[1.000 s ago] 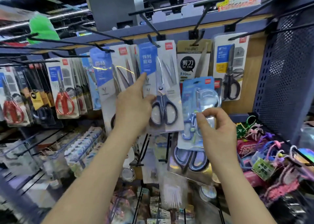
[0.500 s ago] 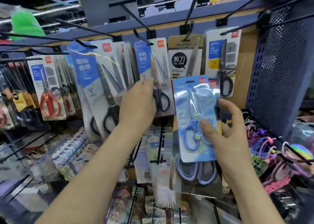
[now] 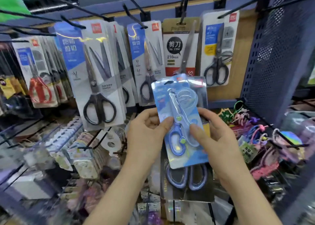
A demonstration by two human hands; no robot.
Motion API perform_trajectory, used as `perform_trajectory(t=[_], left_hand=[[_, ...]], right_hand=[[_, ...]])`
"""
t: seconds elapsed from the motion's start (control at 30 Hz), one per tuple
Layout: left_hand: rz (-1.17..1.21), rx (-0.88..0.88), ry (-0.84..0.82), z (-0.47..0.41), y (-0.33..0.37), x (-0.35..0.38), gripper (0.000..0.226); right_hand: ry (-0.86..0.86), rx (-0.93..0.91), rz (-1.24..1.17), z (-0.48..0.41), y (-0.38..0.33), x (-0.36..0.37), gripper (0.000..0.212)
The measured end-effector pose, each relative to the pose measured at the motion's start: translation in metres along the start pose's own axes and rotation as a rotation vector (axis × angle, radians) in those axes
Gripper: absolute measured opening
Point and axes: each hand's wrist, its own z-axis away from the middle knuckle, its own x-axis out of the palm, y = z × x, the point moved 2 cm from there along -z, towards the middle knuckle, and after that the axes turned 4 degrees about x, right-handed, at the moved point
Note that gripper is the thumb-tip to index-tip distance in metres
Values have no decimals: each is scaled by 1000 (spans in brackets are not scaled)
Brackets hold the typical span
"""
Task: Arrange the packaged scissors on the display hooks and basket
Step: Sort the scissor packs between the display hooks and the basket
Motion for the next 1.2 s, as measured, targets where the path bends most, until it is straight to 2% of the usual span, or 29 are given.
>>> perform_trajectory(t=[0.07,0.2,0.37,0.53,0.67,0.77,0.87,1.07,1.13,1.2], left_hand=[[-23,59,4,1,4,10,21],[-12,153,-52,-4,17,42,31],[232,44,-162,-35,42,87,19],[344,18,-316,-54,68,131,6],[515,93,-430,-57,98,166,6],[581,131,-504,-56,125,190,3],[573,210,-546,-58,144,209,8],[442,307,-495,-77,148,235,14],[420,296,-521,-80,146,240,13],[416,290,-556,-80,147,242,12]], right_hand=[[-35,16,4,2,-3,-9,41],[13,-36,93,6,-15,-43,32],[120,-72,234,15,-34,-82,30],[229,-98,289,21,-48,-104,38],[260,-104,270,22,-62,-114,18],[319,-114,249,26,-75,-115,11],[372,-138,272,29,-85,-116,22],[446,-135,331,30,-100,-117,33],[492,-127,380,31,-97,-119,47],[521,-114,413,31,-92,-119,71]])
